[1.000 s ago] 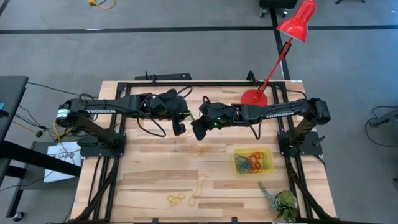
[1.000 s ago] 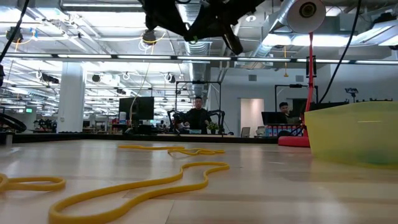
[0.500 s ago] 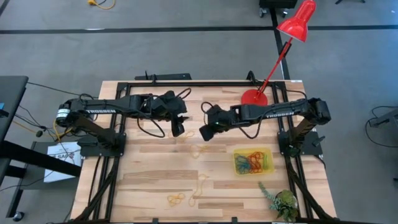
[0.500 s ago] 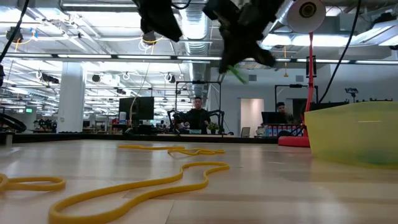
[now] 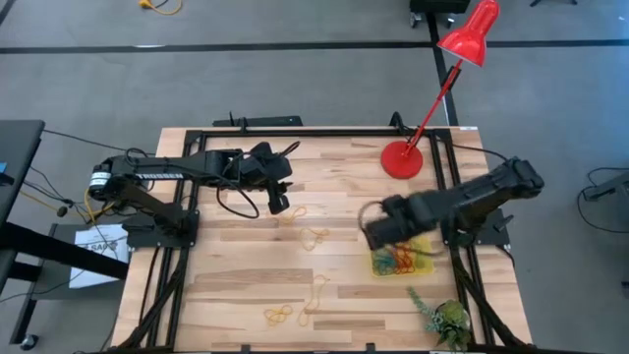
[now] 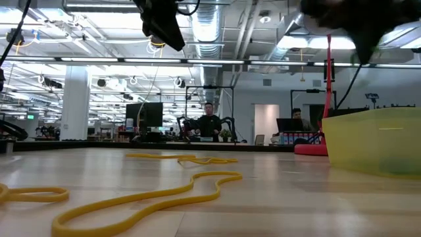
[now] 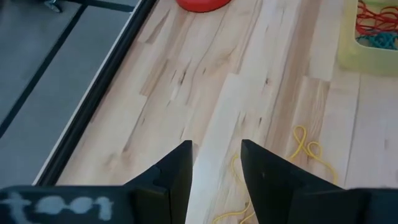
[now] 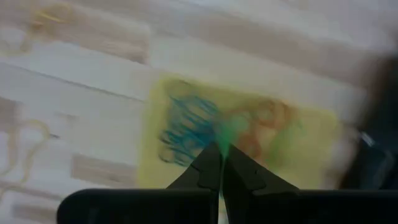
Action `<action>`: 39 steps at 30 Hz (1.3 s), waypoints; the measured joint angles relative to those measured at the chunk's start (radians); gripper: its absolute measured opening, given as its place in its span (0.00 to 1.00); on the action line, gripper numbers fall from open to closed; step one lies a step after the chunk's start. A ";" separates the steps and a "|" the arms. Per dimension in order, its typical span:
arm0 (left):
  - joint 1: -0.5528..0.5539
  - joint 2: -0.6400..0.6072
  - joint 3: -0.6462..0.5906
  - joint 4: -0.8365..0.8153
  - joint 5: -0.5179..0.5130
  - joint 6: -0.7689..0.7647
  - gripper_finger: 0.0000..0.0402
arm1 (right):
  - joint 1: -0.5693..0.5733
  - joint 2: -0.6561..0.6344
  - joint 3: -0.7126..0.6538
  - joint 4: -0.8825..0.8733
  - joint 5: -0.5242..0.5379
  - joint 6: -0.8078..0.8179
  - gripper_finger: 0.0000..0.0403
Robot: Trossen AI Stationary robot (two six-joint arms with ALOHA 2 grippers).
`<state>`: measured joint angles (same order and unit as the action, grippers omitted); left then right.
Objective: Pick and place items into bin
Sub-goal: Put the green rubber band into the yellow bin
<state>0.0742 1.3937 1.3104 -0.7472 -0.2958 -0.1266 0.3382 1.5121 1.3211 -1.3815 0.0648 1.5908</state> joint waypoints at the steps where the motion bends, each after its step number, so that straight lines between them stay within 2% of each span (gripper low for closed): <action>1: 0.000 -0.001 0.000 0.002 0.000 -0.004 0.32 | 0.031 -0.007 -0.007 -0.021 -0.005 0.056 0.00; 8: 0.000 0.000 0.000 0.017 0.007 -0.026 0.32 | 0.224 -0.003 -0.089 0.038 -0.043 0.404 0.00; 12: 0.000 0.000 0.000 0.030 0.011 -0.026 0.32 | 0.279 -0.004 -0.184 0.154 -0.044 0.498 0.00; 20: 0.000 0.000 0.000 0.048 0.029 -0.026 0.32 | 0.243 -0.001 -0.371 0.258 -0.071 0.518 0.00; 24: 0.000 0.000 0.000 0.048 0.029 -0.028 0.32 | 0.220 -0.001 -0.423 0.326 -0.117 0.510 0.00; 29: 0.000 0.000 0.000 0.048 0.029 -0.044 0.32 | 0.213 -0.001 -0.448 0.354 -0.124 0.507 0.01; 35: 0.000 0.000 0.000 0.049 0.029 -0.045 0.32 | 0.214 -0.001 -0.480 0.375 -0.228 0.505 0.09; 39: 0.000 0.000 0.000 0.049 0.029 -0.046 0.32 | 0.217 -0.001 -0.485 0.377 -0.243 0.504 0.16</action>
<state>0.0742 1.3933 1.3106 -0.6987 -0.2672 -0.1722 0.5556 1.5108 0.8356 -1.0043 -0.1783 2.0949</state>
